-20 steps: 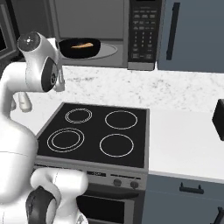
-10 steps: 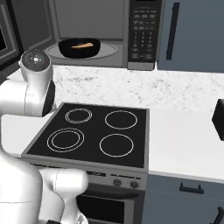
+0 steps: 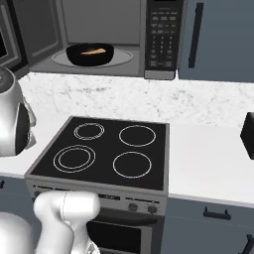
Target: Pick the squash from the sink and place it in the bowl. Then pick the bowl and place it in the microwave. Then close the microwave door and press the start button.
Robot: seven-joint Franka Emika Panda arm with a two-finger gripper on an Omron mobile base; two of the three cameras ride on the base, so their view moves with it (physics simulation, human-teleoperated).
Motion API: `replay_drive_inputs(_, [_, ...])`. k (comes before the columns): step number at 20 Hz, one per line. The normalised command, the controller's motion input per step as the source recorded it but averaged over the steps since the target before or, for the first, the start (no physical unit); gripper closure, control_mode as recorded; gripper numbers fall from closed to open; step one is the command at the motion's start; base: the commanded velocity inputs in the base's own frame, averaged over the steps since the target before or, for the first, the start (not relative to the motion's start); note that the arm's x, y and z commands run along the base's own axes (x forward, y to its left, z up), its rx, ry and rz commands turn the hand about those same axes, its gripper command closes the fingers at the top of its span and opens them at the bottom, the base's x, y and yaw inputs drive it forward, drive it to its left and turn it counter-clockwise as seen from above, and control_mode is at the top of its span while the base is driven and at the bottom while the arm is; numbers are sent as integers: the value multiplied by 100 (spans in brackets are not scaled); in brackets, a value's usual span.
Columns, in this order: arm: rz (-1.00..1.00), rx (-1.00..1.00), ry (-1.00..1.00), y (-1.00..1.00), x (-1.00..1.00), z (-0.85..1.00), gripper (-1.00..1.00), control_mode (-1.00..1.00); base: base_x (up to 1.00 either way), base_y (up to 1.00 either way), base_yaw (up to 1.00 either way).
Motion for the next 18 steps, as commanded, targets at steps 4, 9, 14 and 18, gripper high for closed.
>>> replay_drive_inputs(4, [0,0,-8,3,-100,0,-100,-100,0,0,0])
replay_drive_inputs(9, [-16,0,-2,51,-100,0,-100,-100,0,0,0])
replay_drive_inputs(14, [-25,0,0,7,-100,0,-100,-100,0,0,0])
replay_drive_inputs(18, [-27,-1,1,57,-47,-16,-100,-100,0,0,0])
